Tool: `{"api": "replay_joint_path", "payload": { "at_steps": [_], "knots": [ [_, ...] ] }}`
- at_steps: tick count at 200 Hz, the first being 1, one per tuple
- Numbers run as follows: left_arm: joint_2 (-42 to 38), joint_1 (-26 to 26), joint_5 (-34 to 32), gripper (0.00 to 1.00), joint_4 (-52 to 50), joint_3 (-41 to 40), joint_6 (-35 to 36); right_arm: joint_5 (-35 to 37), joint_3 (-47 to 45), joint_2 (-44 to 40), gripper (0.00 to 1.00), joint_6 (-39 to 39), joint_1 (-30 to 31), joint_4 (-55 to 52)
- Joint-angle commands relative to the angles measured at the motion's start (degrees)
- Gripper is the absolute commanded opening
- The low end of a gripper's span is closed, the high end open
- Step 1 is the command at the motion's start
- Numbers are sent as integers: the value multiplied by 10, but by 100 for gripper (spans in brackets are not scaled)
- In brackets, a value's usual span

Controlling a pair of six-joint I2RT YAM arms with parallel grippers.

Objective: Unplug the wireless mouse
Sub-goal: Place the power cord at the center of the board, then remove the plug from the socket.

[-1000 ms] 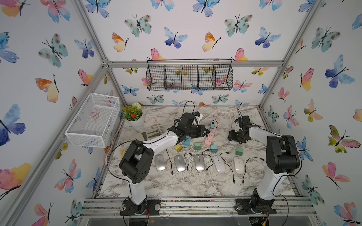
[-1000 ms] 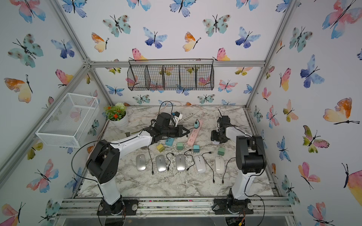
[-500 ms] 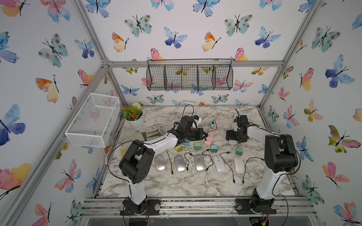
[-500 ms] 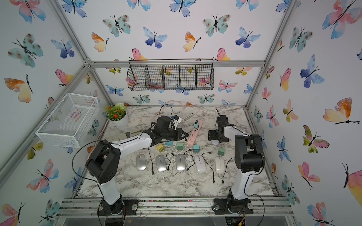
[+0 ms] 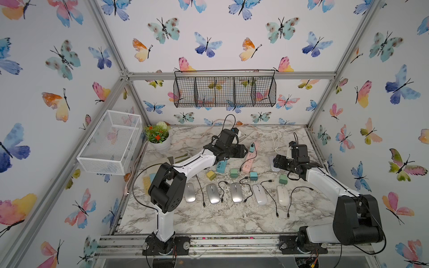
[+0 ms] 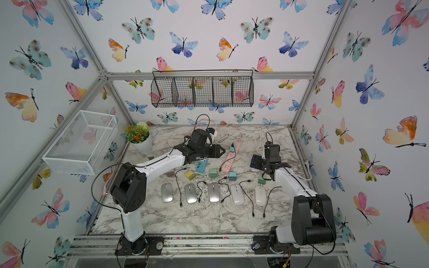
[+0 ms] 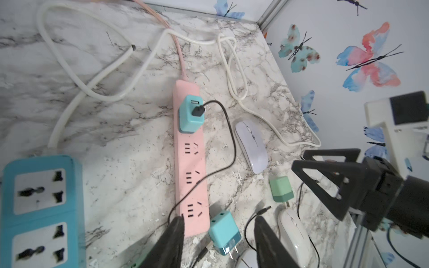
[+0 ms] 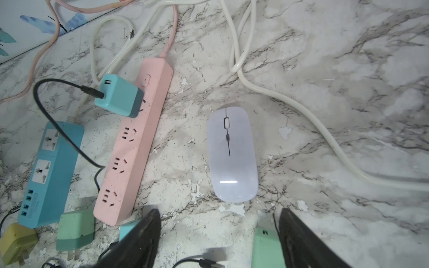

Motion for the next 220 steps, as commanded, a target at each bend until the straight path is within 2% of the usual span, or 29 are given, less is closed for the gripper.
{"api": "replay_joint_path", "payload": {
  "at_steps": [1,57,89,122,167,182,220],
  "knots": [
    [52,-5,-41,39,-42,47,44,-17,-19,-34,79,31,2,17],
    [141,-18,-69,36,-28,115,76,-26,-30,-103,77,31,2,13],
    [174,-25,-87,61,-4,139,99,-31,-33,-113,77,30,2,13],
    [203,-26,-109,67,29,159,113,-47,-38,-109,77,40,2,18],
    [262,-27,-125,72,14,247,134,-57,-42,-106,76,42,2,18],
    [283,-27,-133,71,2,280,138,-59,-44,-104,76,43,2,18],
    [329,-28,-161,57,-26,351,147,-68,-44,-100,75,46,2,19]
  ]
}}
